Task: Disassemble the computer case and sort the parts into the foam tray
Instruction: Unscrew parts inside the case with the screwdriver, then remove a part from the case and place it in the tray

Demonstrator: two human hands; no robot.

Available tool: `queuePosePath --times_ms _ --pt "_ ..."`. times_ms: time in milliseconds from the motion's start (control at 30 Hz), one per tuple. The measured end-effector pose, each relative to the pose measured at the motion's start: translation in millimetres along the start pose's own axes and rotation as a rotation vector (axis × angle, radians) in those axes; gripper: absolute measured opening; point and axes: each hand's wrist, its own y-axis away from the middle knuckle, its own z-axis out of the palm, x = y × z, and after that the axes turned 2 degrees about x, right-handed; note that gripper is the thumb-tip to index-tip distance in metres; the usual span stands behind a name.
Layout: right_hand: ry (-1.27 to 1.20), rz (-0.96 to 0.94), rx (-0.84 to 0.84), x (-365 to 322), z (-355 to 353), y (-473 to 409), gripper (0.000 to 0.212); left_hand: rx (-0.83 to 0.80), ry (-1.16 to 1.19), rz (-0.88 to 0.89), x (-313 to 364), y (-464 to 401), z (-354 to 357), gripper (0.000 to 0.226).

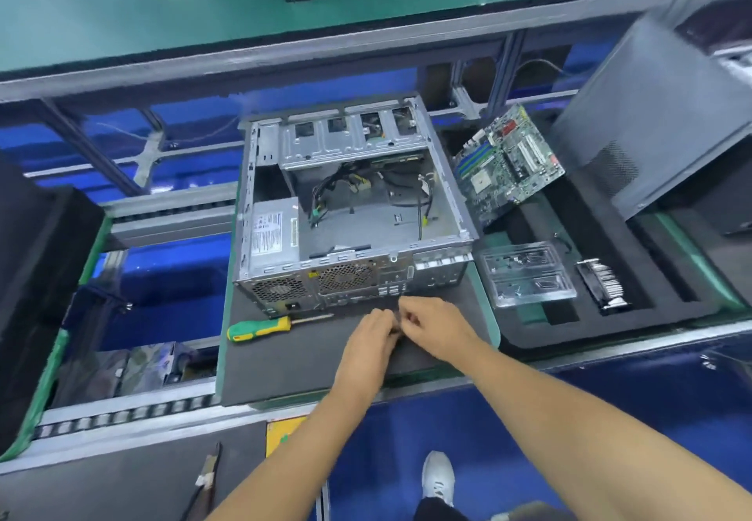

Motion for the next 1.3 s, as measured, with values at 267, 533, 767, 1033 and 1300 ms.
queuePosePath --times_ms 267,533,767,1033,1300 --pt "0.191 0.219 0.256 111 -91 41 0.017 -0.071 0.094 0.048 105 -85 82 0.005" --pt "0.378 0.347 0.109 170 -126 34 0.023 -0.254 -0.248 0.137 138 -150 133 0.021" --pt "0.367 0.367 0.1 167 -138 29 0.023 -0.377 -0.237 0.152 142 -154 116 0.036" --pt "0.08 0.388 0.335 134 -196 -18 0.026 -0.486 -0.44 0.192 204 -187 46 0.057" --pt "0.141 0.083 0.453 34 -210 -76 0.022 -0.319 -0.596 0.411 161 -225 -83 0.023"
